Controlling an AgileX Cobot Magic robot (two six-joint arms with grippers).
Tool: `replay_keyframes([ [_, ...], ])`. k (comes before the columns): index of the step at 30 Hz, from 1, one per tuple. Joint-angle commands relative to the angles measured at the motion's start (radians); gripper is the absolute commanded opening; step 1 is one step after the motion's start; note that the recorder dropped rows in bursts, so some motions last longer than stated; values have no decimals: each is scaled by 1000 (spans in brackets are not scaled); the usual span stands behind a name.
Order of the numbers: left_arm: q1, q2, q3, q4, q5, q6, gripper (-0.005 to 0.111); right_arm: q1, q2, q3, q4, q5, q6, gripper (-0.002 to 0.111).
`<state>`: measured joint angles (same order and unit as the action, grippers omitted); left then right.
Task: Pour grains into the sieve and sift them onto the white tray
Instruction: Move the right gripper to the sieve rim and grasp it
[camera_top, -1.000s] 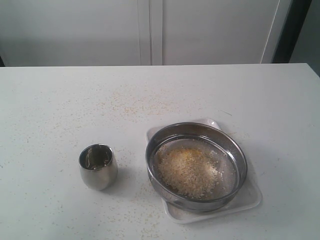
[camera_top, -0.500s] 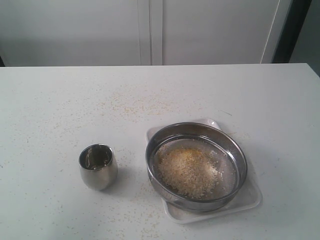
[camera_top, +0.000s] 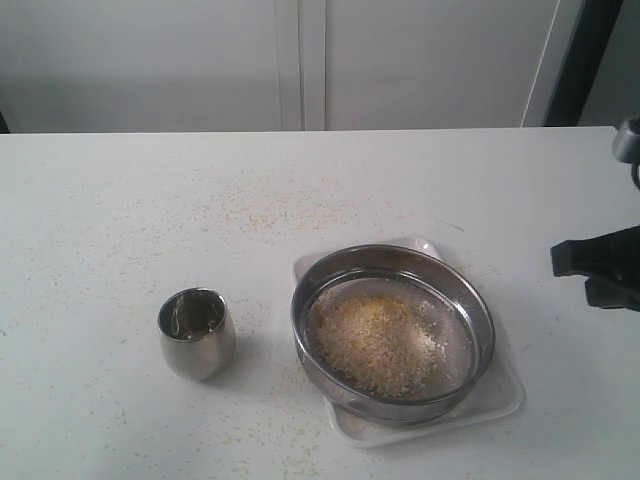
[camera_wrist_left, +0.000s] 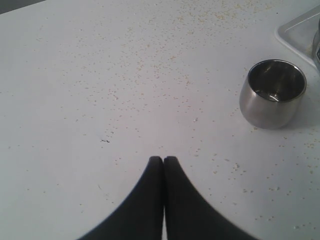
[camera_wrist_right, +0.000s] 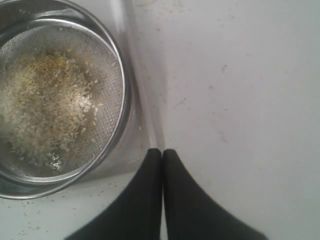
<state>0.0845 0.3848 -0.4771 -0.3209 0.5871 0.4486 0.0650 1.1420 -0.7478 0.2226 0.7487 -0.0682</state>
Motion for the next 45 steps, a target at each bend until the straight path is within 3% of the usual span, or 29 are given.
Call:
replay_keyframes([
  [1,-6,-7,6,-6,7,-1,0,29,110,-35,38,-12,-51,0],
  [10,-6,-7,6,-6,7,-1,0,112,298,-113,42,-54,-59,1],
  [18,-6,-7,6,-6,7,-1,0,155,426,-172,40,-92,-59,20],
  [45,-6,-7,6,-6,7,-1,0,155,641,-219,12,-186,-61,21],
])
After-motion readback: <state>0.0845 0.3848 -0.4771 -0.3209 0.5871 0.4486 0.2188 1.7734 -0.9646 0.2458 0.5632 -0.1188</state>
